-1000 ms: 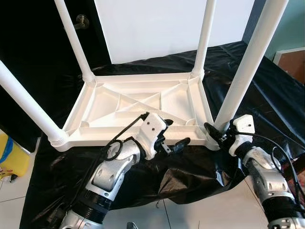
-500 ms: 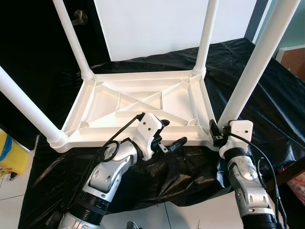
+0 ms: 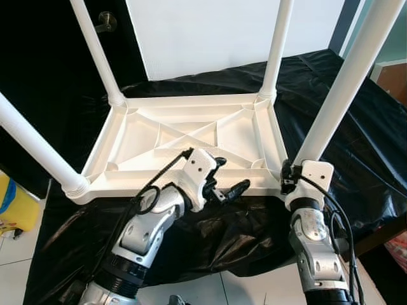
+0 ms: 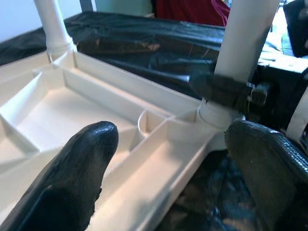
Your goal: Building children table
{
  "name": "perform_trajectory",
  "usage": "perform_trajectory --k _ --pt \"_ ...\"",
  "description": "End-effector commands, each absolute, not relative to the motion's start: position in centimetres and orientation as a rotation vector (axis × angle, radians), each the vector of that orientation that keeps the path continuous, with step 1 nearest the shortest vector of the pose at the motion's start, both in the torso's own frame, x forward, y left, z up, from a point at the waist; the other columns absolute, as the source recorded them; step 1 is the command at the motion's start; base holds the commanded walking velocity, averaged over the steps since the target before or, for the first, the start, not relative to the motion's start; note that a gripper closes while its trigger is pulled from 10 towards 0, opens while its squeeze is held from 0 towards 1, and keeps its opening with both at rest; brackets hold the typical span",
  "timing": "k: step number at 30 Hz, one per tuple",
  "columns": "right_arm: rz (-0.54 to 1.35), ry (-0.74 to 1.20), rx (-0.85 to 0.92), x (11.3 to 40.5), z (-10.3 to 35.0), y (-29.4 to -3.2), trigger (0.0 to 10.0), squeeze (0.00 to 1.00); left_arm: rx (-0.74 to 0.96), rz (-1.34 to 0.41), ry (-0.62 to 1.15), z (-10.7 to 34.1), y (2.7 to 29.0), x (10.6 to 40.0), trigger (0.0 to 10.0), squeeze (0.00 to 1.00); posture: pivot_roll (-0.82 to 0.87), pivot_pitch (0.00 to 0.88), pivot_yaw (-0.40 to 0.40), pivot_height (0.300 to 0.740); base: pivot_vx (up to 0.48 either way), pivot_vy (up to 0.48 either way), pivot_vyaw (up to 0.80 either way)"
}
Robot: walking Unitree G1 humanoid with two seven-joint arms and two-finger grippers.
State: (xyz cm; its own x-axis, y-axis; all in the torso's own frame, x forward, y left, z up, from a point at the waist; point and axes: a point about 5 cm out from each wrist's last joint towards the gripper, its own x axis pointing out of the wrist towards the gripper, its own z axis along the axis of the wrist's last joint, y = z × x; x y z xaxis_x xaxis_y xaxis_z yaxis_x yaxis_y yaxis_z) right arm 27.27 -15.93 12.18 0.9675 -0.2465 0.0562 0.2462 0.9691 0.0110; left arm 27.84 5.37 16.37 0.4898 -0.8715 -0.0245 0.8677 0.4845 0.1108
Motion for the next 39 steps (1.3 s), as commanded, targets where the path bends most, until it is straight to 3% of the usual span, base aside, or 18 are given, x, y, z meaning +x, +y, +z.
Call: perform_trajectory --k 1,7,8,25,26,27,28,34,39 --pt "-0.297 0.038 0.013 26.7 10.4 -16.6 10.0 0.0 0.11 -1.063 -0.023 16.2 5.5 27.9 10.0 0.0 -0.12 0.051 0.064 0.74 0.0 0.0 0.0" --pt "-0.295 0.03 -0.001 26.9 10.7 -16.3 10.0 0.0 0.112 -1.063 -0.028 16.3 5.4 28.0 10.0 0.0 -0.12 0.038 0.062 0.74 0.0 0.0 0.0" --pt "-0.295 0.019 -0.007 26.9 10.8 -16.3 10.0 1.0 0.114 -1.063 -0.029 16.3 5.3 28.0 10.0 0.0 -0.12 0.036 0.061 0.74 0.0 0.0 0.0" --pt "-0.121 -0.093 -0.011 27.0 12.0 -17.6 10.0 1.0 0.139 -1.077 -0.031 16.4 5.5 28.1 10.0 0.0 -0.12 0.018 0.073 0.74 0.0 0.0 0.0" --pt "-0.058 -0.1 -0.002 27.0 12.0 -17.8 10.0 0.09 0.146 -1.082 -0.029 16.3 5.5 28.1 10.0 0.0 -0.13 0.016 0.077 0.74 0.0 0.0 0.0" --pt "-0.058 -0.1 -0.002 27.0 12.0 -17.8 10.0 0.09 0.146 -1.082 -0.029 16.3 5.5 28.1 10.0 0.0 -0.13 0.016 0.077 0.74 0.0 0.0 0.0" --pt "-0.005 -0.108 -0.005 27.0 12.0 -17.9 10.0 0.0 0.154 -1.087 -0.028 16.3 5.4 28.1 10.0 0.0 -0.13 0.015 0.077 0.74 0.0 0.0 0.0" --pt "0.261 -0.114 -0.052 27.7 12.8 -19.3 10.0 0.0 0.163 -1.102 -0.035 16.4 5.0 28.4 10.0 0.0 -0.14 0.003 0.082 0.74 0.0 0.0 0.0" --pt "0.376 -0.08 -0.1 28.3 12.9 -20.1 10.0 0.0 0.165 -1.11 -0.04 16.5 4.9 28.5 10.0 0.0 -0.14 0.0 0.084 0.74 0.0 0.0 0.0"
